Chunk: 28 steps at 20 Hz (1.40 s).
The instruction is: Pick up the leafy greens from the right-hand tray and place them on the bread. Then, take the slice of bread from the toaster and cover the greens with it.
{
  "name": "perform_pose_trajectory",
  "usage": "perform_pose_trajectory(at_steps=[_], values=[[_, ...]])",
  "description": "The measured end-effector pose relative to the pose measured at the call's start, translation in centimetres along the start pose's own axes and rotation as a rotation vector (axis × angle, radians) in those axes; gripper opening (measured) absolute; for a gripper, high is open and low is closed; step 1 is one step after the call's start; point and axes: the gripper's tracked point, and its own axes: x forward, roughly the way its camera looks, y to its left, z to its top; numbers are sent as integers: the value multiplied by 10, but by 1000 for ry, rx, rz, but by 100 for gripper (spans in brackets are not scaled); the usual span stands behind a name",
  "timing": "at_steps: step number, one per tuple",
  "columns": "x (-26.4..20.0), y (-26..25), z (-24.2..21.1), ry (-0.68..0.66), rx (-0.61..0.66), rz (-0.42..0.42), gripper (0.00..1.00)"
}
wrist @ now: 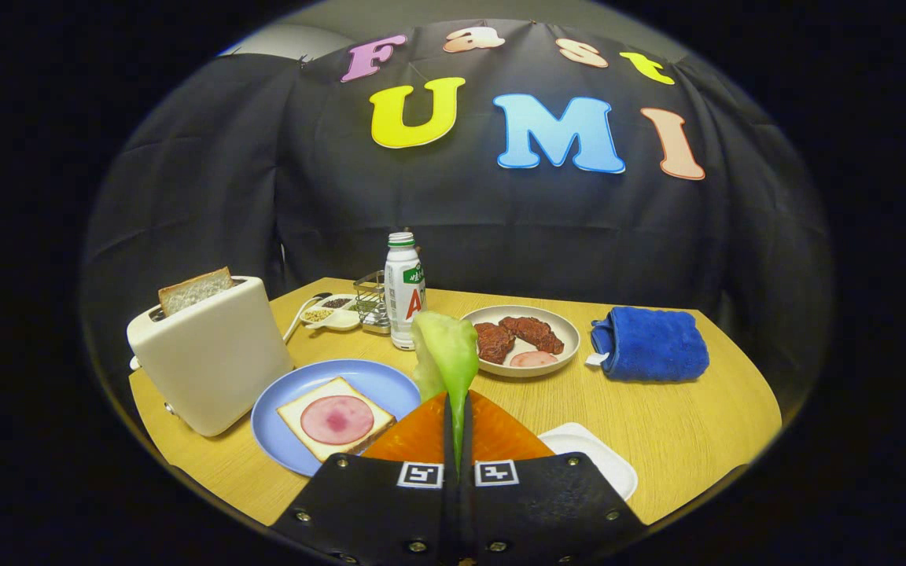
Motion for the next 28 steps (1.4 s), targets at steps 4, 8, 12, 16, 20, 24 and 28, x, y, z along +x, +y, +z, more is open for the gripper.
perform_pose_trajectory(at_steps=[4,8,12,16,20,24,28], values=[[8,29,2,2,52,23,1],[18,67,-1,20,61,84,1],[30,95,-7,51,63,121,1],[40,113,-13,74,65,145,5],[50,125,-27,118,57,176,13],[49,128,-24,114,49,188,46],[44,134,-33,139,40,227,54]])
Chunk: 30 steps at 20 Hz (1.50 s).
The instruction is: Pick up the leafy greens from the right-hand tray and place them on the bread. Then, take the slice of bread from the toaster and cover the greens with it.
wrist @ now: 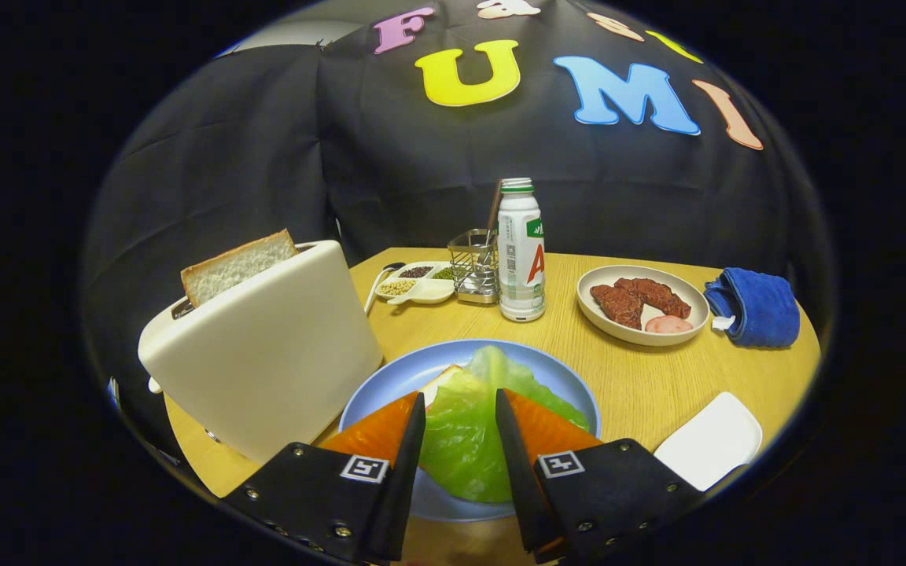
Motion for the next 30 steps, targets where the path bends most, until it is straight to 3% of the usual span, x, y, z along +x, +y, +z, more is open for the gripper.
perform_pose_trajectory(at_steps=[4,11,16,20,30], values=[[-4,3,-1,0,9,18,55],[-55,22,53,-277,16,-25,55],[-84,74,73,-395,-41,-38,54],[-81,127,73,-396,-72,39,54],[-55,200,81,-373,-117,40,55]])
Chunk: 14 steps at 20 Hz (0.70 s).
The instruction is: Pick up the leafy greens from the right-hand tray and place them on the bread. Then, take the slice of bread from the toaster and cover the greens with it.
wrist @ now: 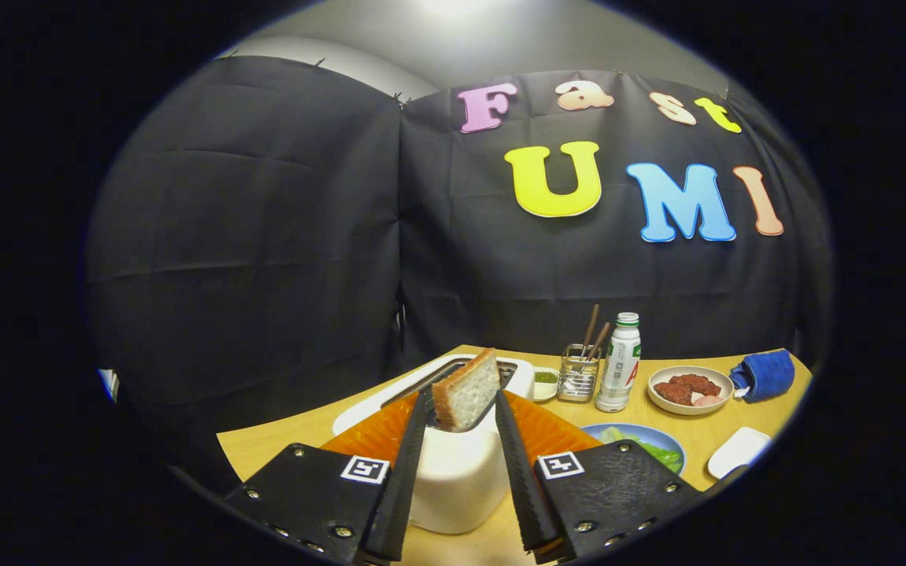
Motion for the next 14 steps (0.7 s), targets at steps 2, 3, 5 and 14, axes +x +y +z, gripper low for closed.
perform_pose_trajectory(at_steps=[2,3,5,14], values=[[8,6,3,7,-15,-34,54],[15,7,5,7,-18,-47,54],[24,6,8,5,-33,-87,54],[44,-23,-4,51,-42,-211,22]])
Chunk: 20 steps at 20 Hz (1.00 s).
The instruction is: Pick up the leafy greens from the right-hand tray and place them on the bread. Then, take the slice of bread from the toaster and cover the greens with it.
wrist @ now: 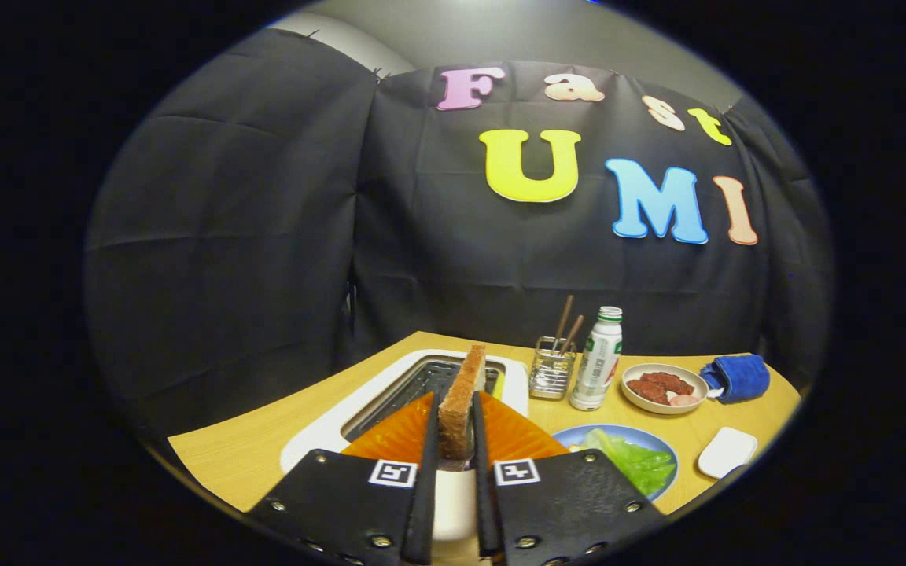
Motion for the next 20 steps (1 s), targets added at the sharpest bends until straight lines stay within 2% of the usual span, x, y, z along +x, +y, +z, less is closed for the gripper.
perform_pose_trajectory(at_steps=[1,3,5,6,12,20], values=[[5,3,-3,-4,4,16,17],[7,12,-3,-6,14,69,17],[8,3,-3,-9,7,63,17],[8,4,-2,-7,4,69,7],[5,3,3,-2,1,81,7],[-11,1,47,-49,13,90,6]])
